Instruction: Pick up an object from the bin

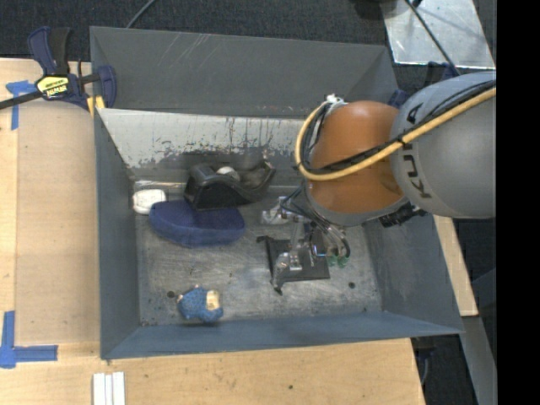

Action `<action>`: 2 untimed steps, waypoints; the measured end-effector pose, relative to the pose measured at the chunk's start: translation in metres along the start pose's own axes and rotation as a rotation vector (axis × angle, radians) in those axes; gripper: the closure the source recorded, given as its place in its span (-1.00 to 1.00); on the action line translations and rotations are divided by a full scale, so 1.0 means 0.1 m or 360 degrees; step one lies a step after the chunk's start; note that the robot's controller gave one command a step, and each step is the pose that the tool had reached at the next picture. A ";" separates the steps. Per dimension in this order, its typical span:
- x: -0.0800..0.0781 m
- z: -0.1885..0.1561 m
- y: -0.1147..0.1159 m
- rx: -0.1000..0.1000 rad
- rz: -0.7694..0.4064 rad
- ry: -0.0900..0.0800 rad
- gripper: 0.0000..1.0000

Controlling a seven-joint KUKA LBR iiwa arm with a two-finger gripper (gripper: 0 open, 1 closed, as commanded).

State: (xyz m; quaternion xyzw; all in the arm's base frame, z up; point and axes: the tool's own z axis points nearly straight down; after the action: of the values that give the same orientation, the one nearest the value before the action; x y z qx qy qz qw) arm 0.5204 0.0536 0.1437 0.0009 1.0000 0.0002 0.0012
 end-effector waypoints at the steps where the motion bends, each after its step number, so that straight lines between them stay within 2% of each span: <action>1: -0.60 0.70 -0.49 -0.0003 -0.0324 -0.0003 -1.00; 2: -0.66 0.65 -0.49 0.0000 -0.0323 -0.0042 1.00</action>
Offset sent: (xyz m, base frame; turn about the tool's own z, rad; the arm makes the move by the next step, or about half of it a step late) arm 0.0575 -0.0497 -0.0737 -0.2064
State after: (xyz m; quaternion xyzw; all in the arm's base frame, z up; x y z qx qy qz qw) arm 0.5861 0.0045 0.0786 -0.1002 0.9949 0.0001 0.0143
